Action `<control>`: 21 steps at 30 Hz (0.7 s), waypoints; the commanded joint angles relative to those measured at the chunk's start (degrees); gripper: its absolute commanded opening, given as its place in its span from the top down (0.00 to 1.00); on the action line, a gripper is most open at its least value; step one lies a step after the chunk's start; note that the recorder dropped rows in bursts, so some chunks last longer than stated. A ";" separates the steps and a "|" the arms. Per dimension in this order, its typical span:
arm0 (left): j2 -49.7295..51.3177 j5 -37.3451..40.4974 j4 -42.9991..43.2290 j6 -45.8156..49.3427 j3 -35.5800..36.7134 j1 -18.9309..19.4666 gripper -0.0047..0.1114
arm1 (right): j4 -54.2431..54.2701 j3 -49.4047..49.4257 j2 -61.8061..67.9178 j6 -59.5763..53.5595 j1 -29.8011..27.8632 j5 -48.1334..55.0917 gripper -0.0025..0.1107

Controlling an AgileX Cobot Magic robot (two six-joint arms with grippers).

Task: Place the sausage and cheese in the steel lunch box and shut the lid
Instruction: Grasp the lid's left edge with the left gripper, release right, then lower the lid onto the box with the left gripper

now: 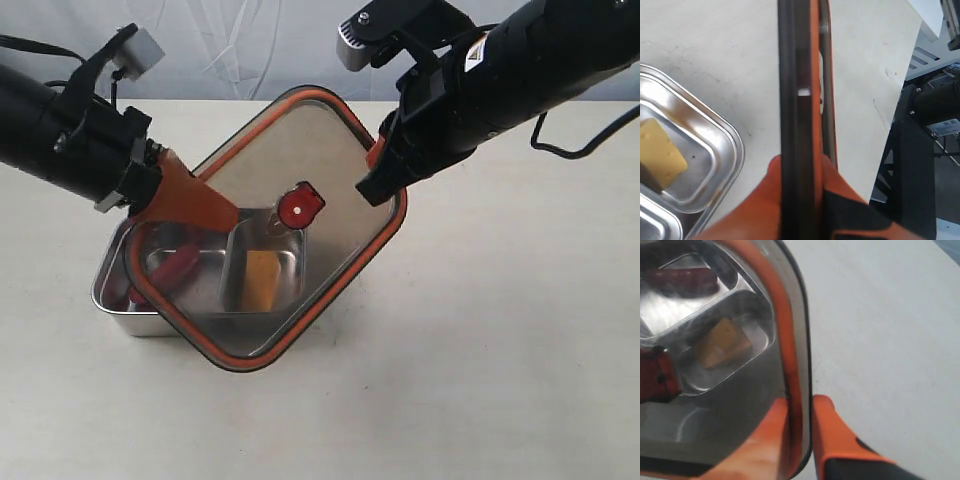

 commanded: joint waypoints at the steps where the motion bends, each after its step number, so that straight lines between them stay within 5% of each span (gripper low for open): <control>1: -0.06 -2.49 3.78 0.53 -0.55 -0.19 0.96 | -1.35 -0.20 -0.58 0.24 0.11 0.39 0.73; 4: -0.40 -5.83 6.90 0.53 -1.45 -0.19 0.96 | -2.60 -0.20 -2.20 1.86 0.11 0.18 0.54; 17: -11.73 -27.38 22.39 2.01 -1.74 -0.19 0.96 | -8.27 -0.20 -8.69 14.74 0.11 -3.31 0.55; 19: -11.97 -27.67 28.44 2.01 -1.01 -1.86 0.96 | -8.27 -0.20 -8.69 16.09 0.11 -4.35 0.55; 21: -12.00 -30.39 40.44 1.85 1.85 -7.67 0.96 | -8.27 -0.20 -8.69 17.51 0.11 -5.28 0.55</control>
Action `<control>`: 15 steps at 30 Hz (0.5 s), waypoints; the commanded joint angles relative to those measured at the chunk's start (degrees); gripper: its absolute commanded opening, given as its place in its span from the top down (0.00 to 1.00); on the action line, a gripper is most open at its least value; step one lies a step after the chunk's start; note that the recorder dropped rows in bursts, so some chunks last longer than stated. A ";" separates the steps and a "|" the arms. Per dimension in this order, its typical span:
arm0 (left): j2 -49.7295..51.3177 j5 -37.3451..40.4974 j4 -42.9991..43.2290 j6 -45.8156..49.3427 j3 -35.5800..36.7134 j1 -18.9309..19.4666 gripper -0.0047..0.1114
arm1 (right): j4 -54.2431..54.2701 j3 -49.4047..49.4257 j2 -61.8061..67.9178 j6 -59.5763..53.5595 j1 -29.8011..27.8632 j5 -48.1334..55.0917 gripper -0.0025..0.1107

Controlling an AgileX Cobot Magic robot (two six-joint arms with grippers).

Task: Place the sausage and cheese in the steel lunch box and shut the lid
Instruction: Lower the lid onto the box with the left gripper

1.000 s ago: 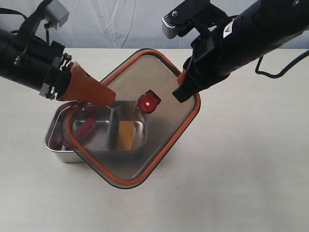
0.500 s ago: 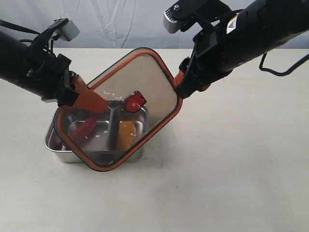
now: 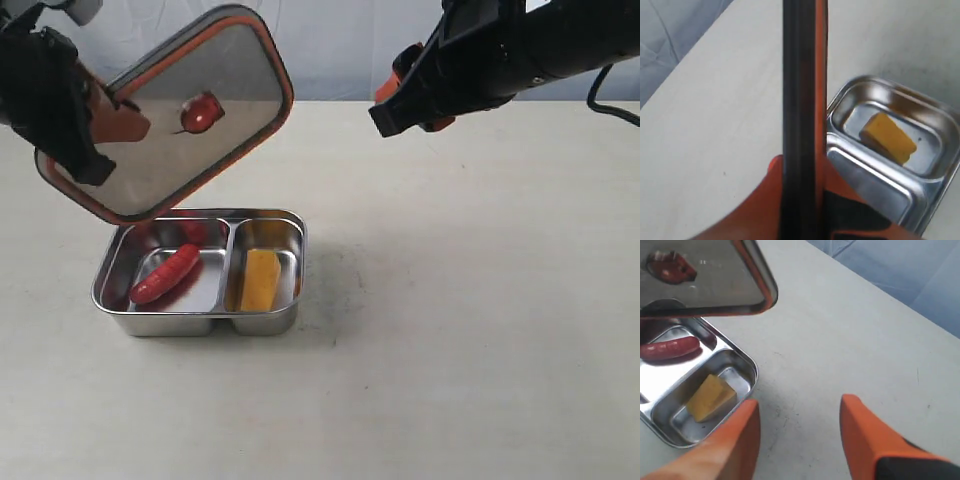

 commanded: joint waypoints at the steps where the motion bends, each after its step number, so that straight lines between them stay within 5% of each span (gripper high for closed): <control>1: -0.52 -3.97 15.36 -0.79 4.04 -7.80 0.96 | -0.55 -0.20 -0.47 2.12 -0.11 -1.65 0.55; 8: -0.64 -20.63 50.75 -23.19 14.70 -18.92 0.96 | -0.91 -0.20 -0.47 2.24 -0.11 -0.90 0.55; 15: -0.64 -25.32 59.77 -29.13 18.89 -20.97 0.96 | -1.14 -0.20 -0.47 2.24 -0.11 -0.90 0.55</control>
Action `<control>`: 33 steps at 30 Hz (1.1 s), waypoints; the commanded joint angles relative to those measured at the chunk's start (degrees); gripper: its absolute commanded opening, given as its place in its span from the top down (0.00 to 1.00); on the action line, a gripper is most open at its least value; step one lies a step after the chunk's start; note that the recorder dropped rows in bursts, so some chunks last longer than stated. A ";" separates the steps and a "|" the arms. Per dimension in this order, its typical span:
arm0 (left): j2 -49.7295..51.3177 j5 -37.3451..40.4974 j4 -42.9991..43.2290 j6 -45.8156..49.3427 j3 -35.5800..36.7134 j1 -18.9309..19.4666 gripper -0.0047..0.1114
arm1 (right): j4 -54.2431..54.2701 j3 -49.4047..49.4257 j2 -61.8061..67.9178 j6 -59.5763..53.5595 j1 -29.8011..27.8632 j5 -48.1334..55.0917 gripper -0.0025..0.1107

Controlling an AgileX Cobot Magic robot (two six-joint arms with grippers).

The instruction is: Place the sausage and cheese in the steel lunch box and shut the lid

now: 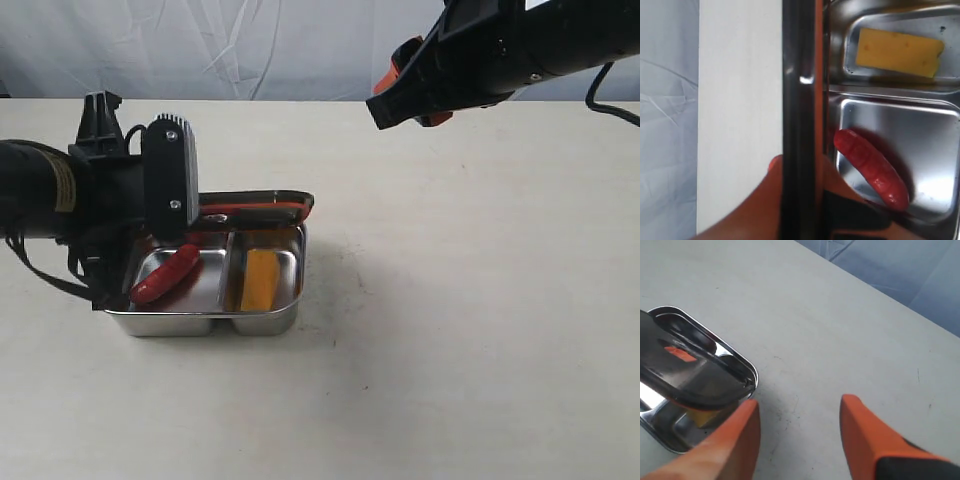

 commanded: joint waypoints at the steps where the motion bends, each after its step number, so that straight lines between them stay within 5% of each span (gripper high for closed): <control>1: -0.52 -3.34 3.31 -2.69 2.03 -1.26 0.96 | -0.72 -0.20 -0.47 0.27 -0.11 -0.19 0.55; 25: -0.52 -3.94 4.50 -3.05 9.25 -4.48 0.96 | -0.66 -0.20 -0.47 0.51 -0.11 -0.19 0.55; 33: -0.52 -2.55 -1.78 -3.05 9.25 -4.48 0.71 | -0.54 -0.20 -0.47 0.69 -0.11 0.24 0.55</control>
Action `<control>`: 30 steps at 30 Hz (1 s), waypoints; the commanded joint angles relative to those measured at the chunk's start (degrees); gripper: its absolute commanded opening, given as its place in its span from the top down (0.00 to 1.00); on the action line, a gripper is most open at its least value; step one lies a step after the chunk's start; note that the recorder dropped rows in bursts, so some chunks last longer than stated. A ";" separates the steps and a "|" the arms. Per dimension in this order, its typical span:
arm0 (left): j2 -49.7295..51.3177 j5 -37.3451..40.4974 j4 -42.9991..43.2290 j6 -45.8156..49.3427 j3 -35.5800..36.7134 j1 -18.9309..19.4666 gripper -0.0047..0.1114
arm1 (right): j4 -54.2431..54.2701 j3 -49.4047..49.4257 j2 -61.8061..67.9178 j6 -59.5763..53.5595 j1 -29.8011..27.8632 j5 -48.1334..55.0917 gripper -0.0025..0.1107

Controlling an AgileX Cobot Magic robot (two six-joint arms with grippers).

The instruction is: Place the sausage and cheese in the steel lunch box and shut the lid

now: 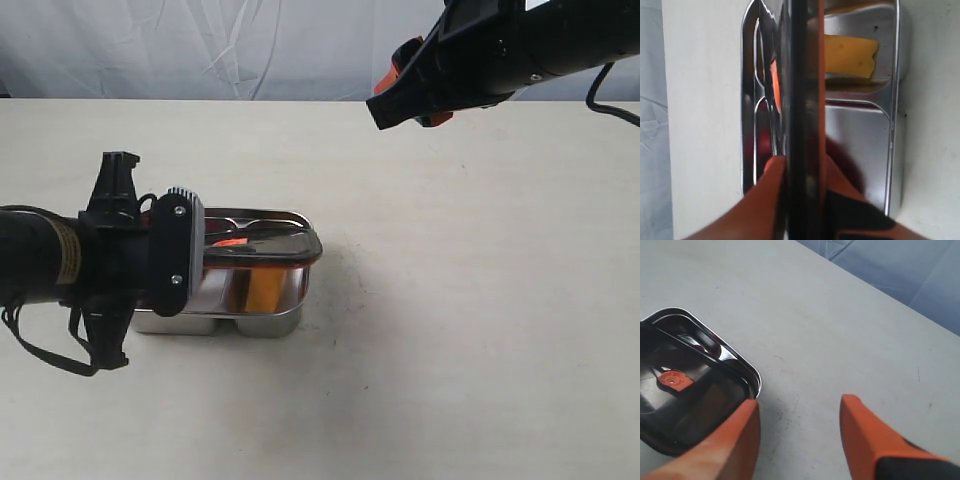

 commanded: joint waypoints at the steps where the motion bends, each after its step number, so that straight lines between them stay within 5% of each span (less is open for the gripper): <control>1: 0.15 2.89 -5.66 0.11 0.92 -0.65 0.68 | -0.34 -0.20 -0.47 0.34 -0.11 0.14 0.55; 5: 0.15 3.87 -7.82 0.11 0.92 -0.65 0.61 | -0.22 -0.20 -0.47 0.34 -0.11 0.36 0.55; 15: 0.30 5.07 -10.07 0.11 0.92 -0.65 0.60 | 0.67 -0.20 -0.47 1.27 -0.11 2.12 0.55; 30: 0.77 6.87 -16.60 0.11 0.92 -0.65 0.54 | 17.87 7.09 0.13 2.75 -0.11 6.22 0.55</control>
